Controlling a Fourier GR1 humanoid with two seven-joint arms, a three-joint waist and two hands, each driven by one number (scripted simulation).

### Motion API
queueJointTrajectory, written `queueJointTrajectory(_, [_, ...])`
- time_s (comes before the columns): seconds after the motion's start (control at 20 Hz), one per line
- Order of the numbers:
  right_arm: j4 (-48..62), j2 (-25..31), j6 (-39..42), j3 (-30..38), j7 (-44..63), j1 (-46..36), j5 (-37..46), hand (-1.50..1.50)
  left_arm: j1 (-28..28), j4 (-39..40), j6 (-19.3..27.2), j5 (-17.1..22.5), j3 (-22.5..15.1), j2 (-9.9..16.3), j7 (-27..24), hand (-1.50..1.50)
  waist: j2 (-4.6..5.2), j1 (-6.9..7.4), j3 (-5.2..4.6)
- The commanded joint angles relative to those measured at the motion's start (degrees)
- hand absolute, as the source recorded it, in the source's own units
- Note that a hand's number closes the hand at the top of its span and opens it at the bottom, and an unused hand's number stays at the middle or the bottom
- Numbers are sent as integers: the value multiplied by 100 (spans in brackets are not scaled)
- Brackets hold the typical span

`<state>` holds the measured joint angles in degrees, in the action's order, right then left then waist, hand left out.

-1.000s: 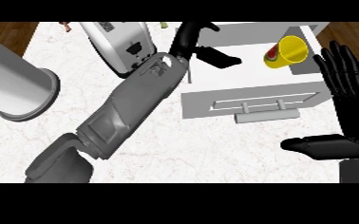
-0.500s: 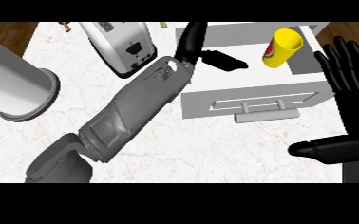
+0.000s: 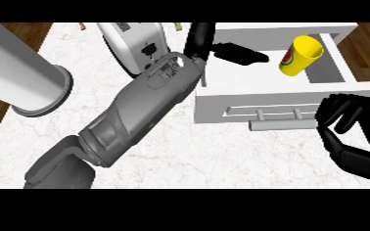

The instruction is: Pick up the cup, place it into the drawer and close the drawer

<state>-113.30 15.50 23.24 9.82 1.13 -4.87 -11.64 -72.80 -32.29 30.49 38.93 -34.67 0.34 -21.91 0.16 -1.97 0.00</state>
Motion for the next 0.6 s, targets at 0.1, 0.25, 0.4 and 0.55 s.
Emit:
queueJointTrajectory(0.1, [-543,332,390,-234,76,609,521,150,160,-430,-330,116,419,574,326,-150,-52,173,-2])
queueJointTrajectory(0.25, [-323,365,155,-301,22,283,1214,150,263,-876,-188,61,514,752,518,-150,-56,277,-2])
queueJointTrajectory(0.4, [-314,209,-97,-644,257,204,1779,150,576,-1419,-260,65,574,1129,794,-150,-68,348,-4])
queueJointTrajectory(0.55, [-429,-19,-345,-1030,303,391,2426,150,990,-1772,-378,-8,657,1417,827,-150,-53,300,-3])
